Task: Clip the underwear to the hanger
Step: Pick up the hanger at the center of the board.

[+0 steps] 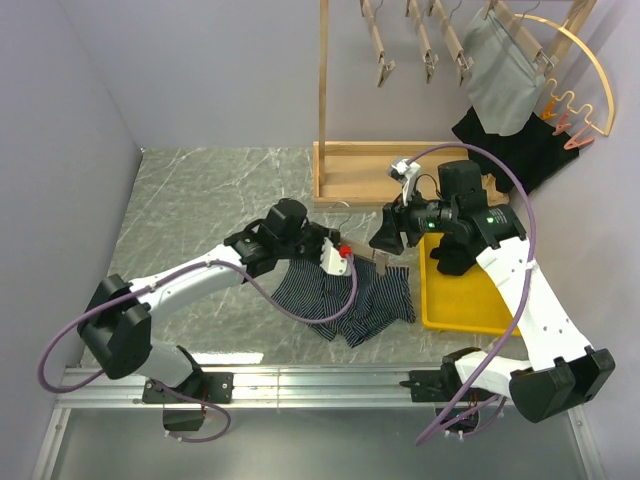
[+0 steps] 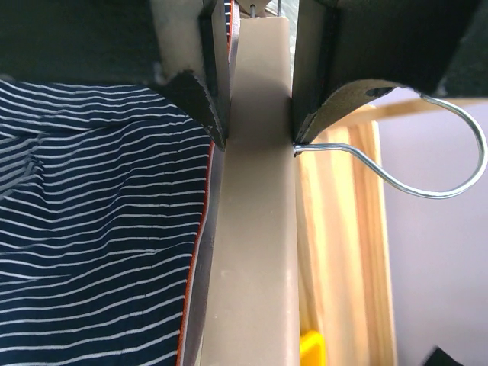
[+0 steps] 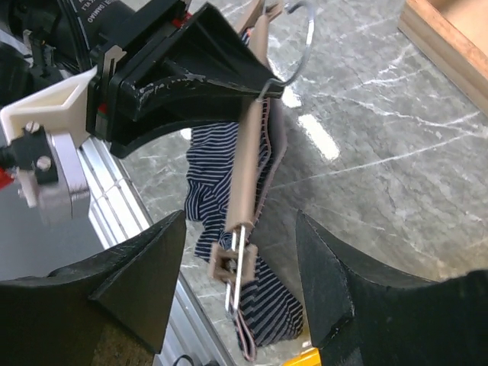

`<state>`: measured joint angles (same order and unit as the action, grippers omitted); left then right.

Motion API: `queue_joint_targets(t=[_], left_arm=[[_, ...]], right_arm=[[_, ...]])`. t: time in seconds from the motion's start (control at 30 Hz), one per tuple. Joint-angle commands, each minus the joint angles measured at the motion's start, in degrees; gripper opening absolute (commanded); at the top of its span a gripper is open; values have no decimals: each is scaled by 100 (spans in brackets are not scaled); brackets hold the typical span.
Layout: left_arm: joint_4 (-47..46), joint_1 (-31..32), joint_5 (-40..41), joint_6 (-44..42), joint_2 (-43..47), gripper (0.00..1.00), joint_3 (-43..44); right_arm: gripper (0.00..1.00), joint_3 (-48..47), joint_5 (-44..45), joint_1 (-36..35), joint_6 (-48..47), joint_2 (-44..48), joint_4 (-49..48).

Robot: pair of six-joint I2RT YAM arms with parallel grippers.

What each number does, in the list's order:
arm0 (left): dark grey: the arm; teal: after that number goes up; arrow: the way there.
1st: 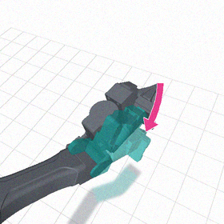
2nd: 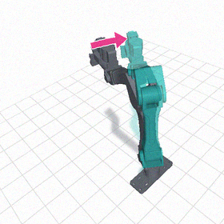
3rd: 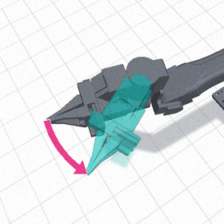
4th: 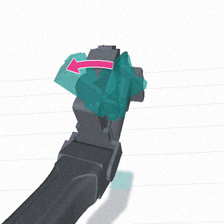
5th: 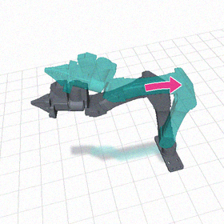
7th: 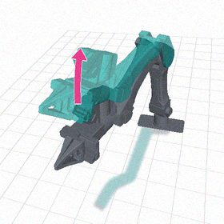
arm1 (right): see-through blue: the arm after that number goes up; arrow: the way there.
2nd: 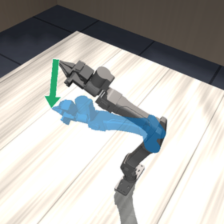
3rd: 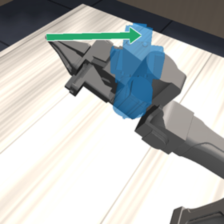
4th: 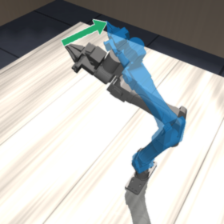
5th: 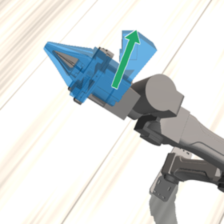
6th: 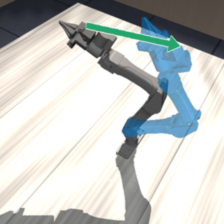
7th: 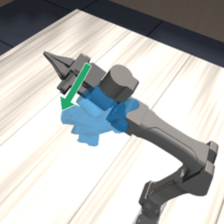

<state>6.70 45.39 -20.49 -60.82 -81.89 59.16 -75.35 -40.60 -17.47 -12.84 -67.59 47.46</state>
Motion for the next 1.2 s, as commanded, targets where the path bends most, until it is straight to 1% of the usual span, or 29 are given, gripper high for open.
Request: queue_joint_targets(t=[0.0,0.07,0.2,0.33,0.43,0.53,0.57,0.63,0.67,0.73,0.87,0.9,0.93,0.97,1.03,1.1,1.13,1.17], left_arm=[[-635,120,54,-229,-160,0,509],[-783,181,54,-255,-240,0,623],[-784,243,45,-316,-398,0,764],[-802,348,89,-510,-425,0,738],[-802,401,124,-633,-433,0,720],[-811,445,168,-712,-416,0,676],[-811,445,168,-721,-424,0,668],[-854,454,186,-739,-433,0,667],[-872,454,195,-713,-442,0,694],[-898,454,212,-686,-460,0,720],[-907,454,247,-642,-495,0,782],[-925,445,247,-685,-486,0,756],[-968,445,239,-721,-477,0,729],[-1047,436,247,-765,-460,0,677],[-1074,436,274,-748,-468,0,694],[-1179,419,274,-695,-486,0,720],[-1214,410,274,-686,-477,0,729],[-1241,410,274,-712,-486,0,729]], right_arm=[[66,73,157,-19,54,211,-27],[66,99,192,-19,36,229,-27],[64,222,298,-63,-43,290,26],[62,442,666,-212,-148,299,61],[59,434,878,-291,-254,238,123],[53,425,905,-344,-280,194,132],[48,425,896,-353,-280,194,114],[43,407,835,-388,-289,124,114],[38,399,826,-406,-315,106,158],[36,381,791,-415,-342,62,193],[36,337,615,-432,-403,-8,351],[34,346,597,-415,-403,18,334],[30,381,571,-432,-395,35,299],[23,390,492,-424,-395,53,264],[16,329,352,-424,-447,10,351],[16,267,115,-423,-500,-78,553],[18,206,105,-423,-500,-105,606],[25,188,114,-423,-457,-131,624]])
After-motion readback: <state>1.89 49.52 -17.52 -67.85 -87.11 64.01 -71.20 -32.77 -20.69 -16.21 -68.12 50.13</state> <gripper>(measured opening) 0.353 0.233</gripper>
